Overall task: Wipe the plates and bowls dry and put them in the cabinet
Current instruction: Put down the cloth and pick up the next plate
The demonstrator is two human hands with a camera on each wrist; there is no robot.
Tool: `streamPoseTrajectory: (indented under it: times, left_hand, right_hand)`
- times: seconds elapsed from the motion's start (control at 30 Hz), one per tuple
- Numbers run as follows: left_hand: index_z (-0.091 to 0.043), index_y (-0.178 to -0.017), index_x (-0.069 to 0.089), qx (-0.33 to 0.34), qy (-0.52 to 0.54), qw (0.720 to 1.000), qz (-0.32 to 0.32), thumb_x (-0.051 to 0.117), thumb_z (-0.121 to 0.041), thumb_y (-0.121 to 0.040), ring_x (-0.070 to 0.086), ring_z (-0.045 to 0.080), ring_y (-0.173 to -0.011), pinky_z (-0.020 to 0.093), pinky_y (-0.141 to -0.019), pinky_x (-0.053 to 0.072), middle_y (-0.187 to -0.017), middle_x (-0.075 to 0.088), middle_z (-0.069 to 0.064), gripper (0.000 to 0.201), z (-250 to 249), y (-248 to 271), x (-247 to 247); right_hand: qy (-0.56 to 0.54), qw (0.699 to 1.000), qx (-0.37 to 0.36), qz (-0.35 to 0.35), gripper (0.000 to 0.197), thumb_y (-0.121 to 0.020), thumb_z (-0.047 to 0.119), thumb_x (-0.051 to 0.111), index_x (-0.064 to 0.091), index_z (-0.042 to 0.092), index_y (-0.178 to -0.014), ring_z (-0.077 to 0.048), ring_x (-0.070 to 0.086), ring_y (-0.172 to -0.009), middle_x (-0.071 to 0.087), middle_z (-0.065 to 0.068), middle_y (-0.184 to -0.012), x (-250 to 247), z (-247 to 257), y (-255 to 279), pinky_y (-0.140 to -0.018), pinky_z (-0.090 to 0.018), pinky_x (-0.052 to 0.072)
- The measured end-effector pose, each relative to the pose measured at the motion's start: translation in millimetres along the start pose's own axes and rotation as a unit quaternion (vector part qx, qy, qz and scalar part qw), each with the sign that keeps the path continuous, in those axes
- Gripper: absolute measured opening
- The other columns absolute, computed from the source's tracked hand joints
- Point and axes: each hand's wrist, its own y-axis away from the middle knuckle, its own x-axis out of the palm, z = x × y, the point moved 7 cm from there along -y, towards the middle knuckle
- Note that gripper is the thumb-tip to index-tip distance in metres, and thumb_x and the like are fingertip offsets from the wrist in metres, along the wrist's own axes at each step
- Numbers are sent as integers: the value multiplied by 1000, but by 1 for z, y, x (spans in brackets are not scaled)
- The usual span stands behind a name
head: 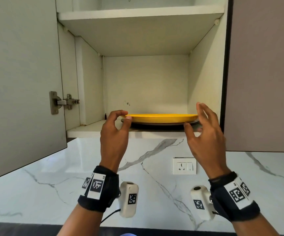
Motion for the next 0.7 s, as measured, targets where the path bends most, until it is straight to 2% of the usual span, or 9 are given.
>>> streamPoseTrajectory:
  times: [0.1, 0.13, 0.2, 0.23, 0.3, 0.4, 0.5, 0.63, 0.7]
  left_hand:
    - [-34, -108, 67, 10, -52, 999, 10, 63, -35, -102, 53, -16, -100, 10, -78, 35, -107, 64, -22, 7, -2, -3, 7]
    - [-34, -108, 67, 10, -67, 998, 10, 63, -36, -102, 54, -13, -99, 11, -77, 36, -105, 63, -22, 7, -3, -3, 8]
    - [-34, -109, 68, 8, -89, 996, 8, 63, -37, -101, 55, 1, -103, 21, -80, 41, -106, 63, -20, 10, -4, -5, 10]
    - [-33, -110, 68, 8, -99, 995, 9, 63, -38, -101, 55, 9, -108, 28, -83, 44, -107, 64, -18, 12, -5, -6, 12]
    - [-33, -112, 69, 3, -119, 993, 16, 62, -40, -101, 57, 17, -110, 36, -85, 48, -107, 66, -13, 15, -5, -7, 14]
    - [-33, -118, 68, 8, -159, 987, 35, 60, -42, -102, 59, 19, -105, 38, -86, 50, -105, 65, -8, 20, -5, -8, 19]
    - [-31, -127, 65, 29, -214, 975, 58, 60, -41, -103, 58, 23, -112, 40, -93, 49, -106, 63, -7, 27, -3, -9, 23]
    - [-30, -136, 64, 62, -290, 951, 90, 57, -42, -104, 57, 23, -125, 36, -97, 42, -131, 70, -4, 35, 3, -9, 30]
    - [-30, -136, 64, 72, -309, 944, 94, 54, -43, -105, 59, 24, -124, 36, -97, 43, -131, 71, -4, 35, 5, -10, 32]
  right_hand:
    - [21, 999, -28, -26, 55, -94, 26, 67, 53, 22, -147, -23, 48, -128, 47, -3, -150, -2, 10, 4, -95, -29, 42]
    - [29, 999, -37, -27, 52, -95, 28, 67, 55, 23, -145, -24, 48, -126, 48, -3, -148, -2, 14, 6, -95, -27, 38]
    - [36, 998, -45, -11, 49, -97, 33, 64, 56, 25, -144, -25, 47, -128, 50, -1, -148, 3, 17, 7, -95, -26, 37]
    - [37, 998, -46, 3, 49, -98, 36, 62, 55, 26, -145, -26, 46, -130, 50, 0, -149, 7, 17, 7, -96, -27, 38]
    - [50, 997, -45, 31, 52, -98, 45, 57, 53, 28, -147, -25, 44, -135, 49, 1, -151, 15, 15, 8, -100, -34, 43]
    - [77, 994, -43, 60, 58, -99, 52, 52, 47, 28, -151, -25, 40, -141, 47, 1, -155, 25, 9, 9, -110, -47, 44]
    - [103, 991, -45, 72, 61, -100, 54, 50, 43, 27, -154, -28, 40, -143, 45, 0, -157, 31, 2, 9, -112, -49, 41]
    - [130, 987, -34, 92, 68, -98, 65, 36, 43, 27, -154, -30, 40, -143, 44, -1, -158, 38, -7, 9, -113, -51, 41]
    - [138, 985, -30, 102, 70, -97, 67, 34, 42, 28, -154, -30, 40, -144, 43, -1, -158, 40, -9, 9, -114, -51, 40]
